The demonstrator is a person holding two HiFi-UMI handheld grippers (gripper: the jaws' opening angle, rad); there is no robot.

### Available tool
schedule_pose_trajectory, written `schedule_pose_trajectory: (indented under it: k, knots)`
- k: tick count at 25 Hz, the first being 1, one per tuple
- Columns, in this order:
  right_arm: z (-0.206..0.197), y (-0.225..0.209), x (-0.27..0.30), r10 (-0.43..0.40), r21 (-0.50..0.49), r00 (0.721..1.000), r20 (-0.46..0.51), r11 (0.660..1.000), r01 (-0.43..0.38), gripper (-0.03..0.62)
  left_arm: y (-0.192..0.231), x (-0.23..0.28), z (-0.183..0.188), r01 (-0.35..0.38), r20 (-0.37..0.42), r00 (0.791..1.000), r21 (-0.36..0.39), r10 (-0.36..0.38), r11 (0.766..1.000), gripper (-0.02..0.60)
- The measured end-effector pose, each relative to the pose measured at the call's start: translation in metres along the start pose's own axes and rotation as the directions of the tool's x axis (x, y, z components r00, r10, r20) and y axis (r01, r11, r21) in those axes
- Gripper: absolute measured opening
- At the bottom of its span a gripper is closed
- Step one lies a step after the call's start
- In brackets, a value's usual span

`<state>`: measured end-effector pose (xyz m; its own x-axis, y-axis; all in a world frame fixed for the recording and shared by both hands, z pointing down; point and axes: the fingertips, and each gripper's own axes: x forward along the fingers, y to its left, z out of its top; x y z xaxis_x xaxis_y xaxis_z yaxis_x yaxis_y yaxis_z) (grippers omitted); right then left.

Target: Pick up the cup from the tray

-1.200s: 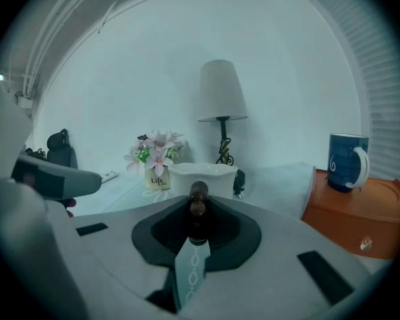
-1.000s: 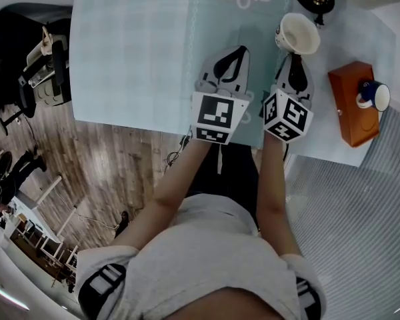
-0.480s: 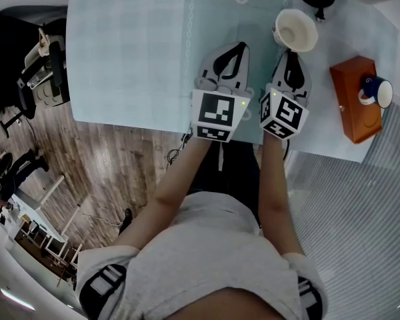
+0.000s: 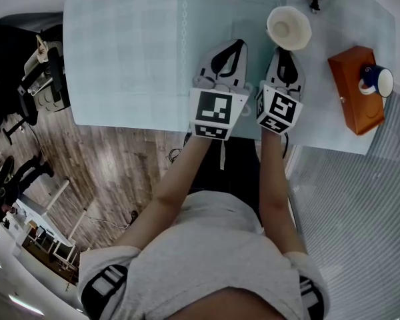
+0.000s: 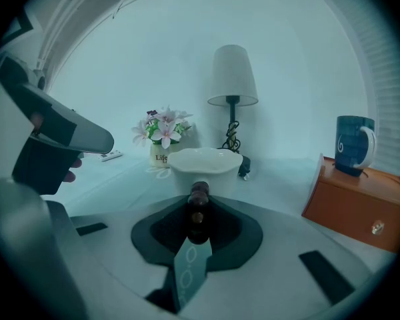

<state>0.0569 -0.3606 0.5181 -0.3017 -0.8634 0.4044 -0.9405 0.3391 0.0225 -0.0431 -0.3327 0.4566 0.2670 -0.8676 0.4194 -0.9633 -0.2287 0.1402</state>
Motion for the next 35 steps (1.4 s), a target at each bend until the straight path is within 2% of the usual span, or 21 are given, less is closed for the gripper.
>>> schedule_pose_trajectory:
  k: [2, 4, 11, 17, 22, 27, 31, 35]
  knots:
    - [0.001, 0.001, -0.001, 0.013, 0.014, 1.0, 0.008, 1.0, -0.013, 0.035, -0.001, -0.001, 0.001, 0.004, 0.005, 1.0, 0.0, -0.004, 1.0, 0.005]
    - [0.006, -0.001, -0.005, 0.011, 0.035, 1.0, 0.019, 0.999, -0.011, 0.221, -0.003, -0.002, 0.004, 0.011, 0.013, 1.0, 0.004, -0.011, 1.0, 0.005]
    - [0.045, -0.025, -0.045, -0.07, 0.108, 0.991, 0.112, 0.992, 0.057, 0.224, -0.015, -0.011, 0.024, 0.03, 0.034, 0.999, 0.041, -0.031, 0.999, 0.005]
    - [0.057, -0.063, -0.076, -0.177, 0.152, 0.975, 0.13, 0.976, 0.157, 0.224, -0.05, -0.012, 0.048, 0.096, 0.067, 0.993, 0.084, -0.102, 0.992, 0.005]
    - [0.06, -0.111, -0.102, -0.321, 0.228, 0.939, 0.126, 0.93, 0.288, 0.224, -0.088, -0.008, 0.066, 0.173, 0.103, 0.978, 0.092, -0.182, 0.981, 0.005]
    - [0.057, -0.162, -0.119, -0.464, 0.283, 0.882, 0.087, 0.86, 0.425, 0.224, -0.125, -0.003, 0.076, 0.238, 0.107, 0.962, 0.127, -0.252, 0.963, 0.005]
    - [0.054, -0.187, -0.12, -0.512, 0.299, 0.857, 0.058, 0.828, 0.474, 0.224, -0.146, 0.002, 0.078, 0.277, 0.102, 0.951, 0.141, -0.292, 0.951, 0.005]
    - [0.052, -0.204, -0.106, -0.526, 0.282, 0.85, 0.04, 0.822, 0.495, 0.224, -0.16, 0.007, 0.077, 0.3, 0.091, 0.945, 0.153, -0.315, 0.942, 0.005]
